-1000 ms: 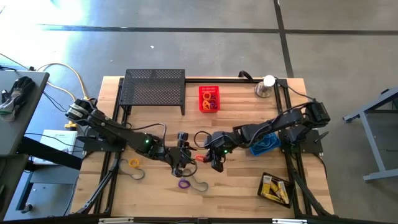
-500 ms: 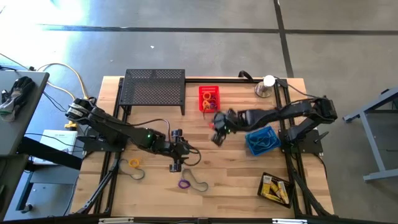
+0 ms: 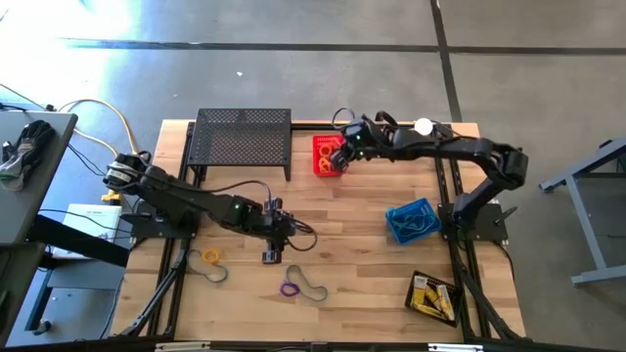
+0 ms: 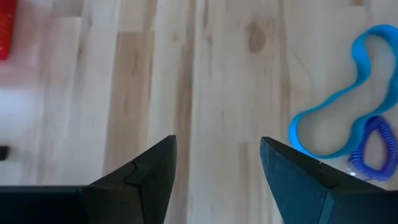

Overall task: Pick & Place Office Desk Supplies
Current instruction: Put the orange spring keychain into the red bin, then put the blue rubber band into the blue bin

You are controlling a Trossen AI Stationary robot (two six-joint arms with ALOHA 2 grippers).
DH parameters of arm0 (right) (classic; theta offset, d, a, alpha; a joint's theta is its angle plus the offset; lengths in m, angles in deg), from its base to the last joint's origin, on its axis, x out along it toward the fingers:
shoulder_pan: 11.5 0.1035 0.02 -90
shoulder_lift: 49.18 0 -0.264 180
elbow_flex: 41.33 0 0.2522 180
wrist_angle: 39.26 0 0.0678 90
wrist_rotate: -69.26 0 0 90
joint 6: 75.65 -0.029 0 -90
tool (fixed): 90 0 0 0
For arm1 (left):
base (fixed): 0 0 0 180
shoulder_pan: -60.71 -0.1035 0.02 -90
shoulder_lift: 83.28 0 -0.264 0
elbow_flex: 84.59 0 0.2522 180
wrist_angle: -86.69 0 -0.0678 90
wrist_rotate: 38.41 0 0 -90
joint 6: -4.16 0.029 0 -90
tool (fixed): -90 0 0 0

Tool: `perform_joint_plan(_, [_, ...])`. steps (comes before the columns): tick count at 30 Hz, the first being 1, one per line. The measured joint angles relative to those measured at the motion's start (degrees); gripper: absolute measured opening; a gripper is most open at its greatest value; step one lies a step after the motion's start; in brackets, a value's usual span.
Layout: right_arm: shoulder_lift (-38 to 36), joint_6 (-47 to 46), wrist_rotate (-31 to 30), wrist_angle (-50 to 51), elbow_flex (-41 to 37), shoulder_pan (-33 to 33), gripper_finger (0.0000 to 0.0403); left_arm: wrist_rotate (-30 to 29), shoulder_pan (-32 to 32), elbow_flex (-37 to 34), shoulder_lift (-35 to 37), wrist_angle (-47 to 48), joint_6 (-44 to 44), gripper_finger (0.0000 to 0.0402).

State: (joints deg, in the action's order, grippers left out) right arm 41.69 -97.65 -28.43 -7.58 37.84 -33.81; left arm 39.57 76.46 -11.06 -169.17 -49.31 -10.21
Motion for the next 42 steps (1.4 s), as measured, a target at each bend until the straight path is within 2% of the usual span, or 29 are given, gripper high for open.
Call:
perform_joint_plan(6, [4.9, -0.3, 4.8, -0.5, -0.1, -3.3, 0.0010, 1.4, -1.9, 0.0, 0.1, 0.8, 1.0, 0.0223])
perform_joint_plan(18, [12.1, 1.9, 5.1, -7.0, -0.1, -2.1, 0.0018, 2.5, -3.0, 0.0, 0.1, 0.9, 2.5, 0.0223])
perform_joint_plan(26, [12.2, 3.4, 5.2, -8.7, -0.1, -2.2, 0.0098, 2.5, -2.9, 0.0, 0.1, 1.9, 2.5, 0.0223])
perform_joint_plan(33, [11.8, 2.8, 2.0, -8.4, -0.1, -1.9, 0.0147, 2.8, -2.8, 0.0, 0.1, 2.2, 2.5, 0.0223])
perform_joint_plan(37, [8.0, 3.3, 2.4, -7.8, -0.1, -1.2, 0.0170, 3.4, -2.8, 0.0, 0.1, 2.3, 2.3, 0.0223])
perform_joint_plan(42, [0.1, 5.3, 6.7, -4.2, -0.1, 0.9, 0.0185, 3.4, -2.5, 0.0, 0.3, 2.3, 1.9, 0.0223])
